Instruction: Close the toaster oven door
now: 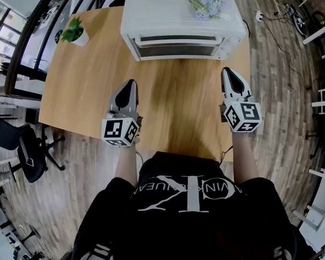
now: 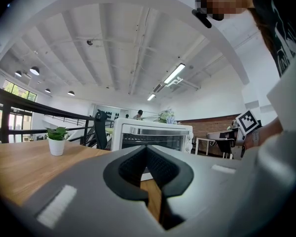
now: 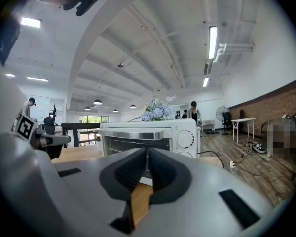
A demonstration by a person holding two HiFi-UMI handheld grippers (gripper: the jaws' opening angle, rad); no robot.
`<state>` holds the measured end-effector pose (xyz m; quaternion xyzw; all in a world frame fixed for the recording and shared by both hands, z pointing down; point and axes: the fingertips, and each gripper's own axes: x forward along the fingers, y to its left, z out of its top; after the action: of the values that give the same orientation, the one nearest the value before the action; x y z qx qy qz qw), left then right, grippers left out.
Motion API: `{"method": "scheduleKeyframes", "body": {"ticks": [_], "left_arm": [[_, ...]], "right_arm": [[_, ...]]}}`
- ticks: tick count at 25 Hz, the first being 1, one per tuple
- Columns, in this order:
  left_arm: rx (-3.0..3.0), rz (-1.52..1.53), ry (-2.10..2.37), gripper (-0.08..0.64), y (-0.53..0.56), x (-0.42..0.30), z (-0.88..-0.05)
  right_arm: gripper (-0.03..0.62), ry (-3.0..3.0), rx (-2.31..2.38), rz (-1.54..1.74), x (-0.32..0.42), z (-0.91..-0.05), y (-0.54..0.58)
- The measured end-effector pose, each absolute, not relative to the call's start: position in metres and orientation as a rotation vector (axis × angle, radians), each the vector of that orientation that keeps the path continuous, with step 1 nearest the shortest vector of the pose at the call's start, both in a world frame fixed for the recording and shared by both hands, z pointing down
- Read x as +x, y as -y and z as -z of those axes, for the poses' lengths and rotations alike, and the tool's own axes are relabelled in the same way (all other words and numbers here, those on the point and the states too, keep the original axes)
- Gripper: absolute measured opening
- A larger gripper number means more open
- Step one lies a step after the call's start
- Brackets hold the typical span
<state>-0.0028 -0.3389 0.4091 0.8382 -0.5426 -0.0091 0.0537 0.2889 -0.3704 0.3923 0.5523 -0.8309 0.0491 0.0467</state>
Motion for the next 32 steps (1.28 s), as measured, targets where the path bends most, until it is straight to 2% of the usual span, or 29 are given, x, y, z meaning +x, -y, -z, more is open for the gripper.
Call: {"method": "scheduleKeyframes", "body": {"ticks": [32], "left_arm": [[2.525,0.020,1.673,0.011,0.328,-0.007,-0.413]], "right_arm": [[0.018,2.531,1.677,-0.206,0.293,-0.413,0.339]]}}
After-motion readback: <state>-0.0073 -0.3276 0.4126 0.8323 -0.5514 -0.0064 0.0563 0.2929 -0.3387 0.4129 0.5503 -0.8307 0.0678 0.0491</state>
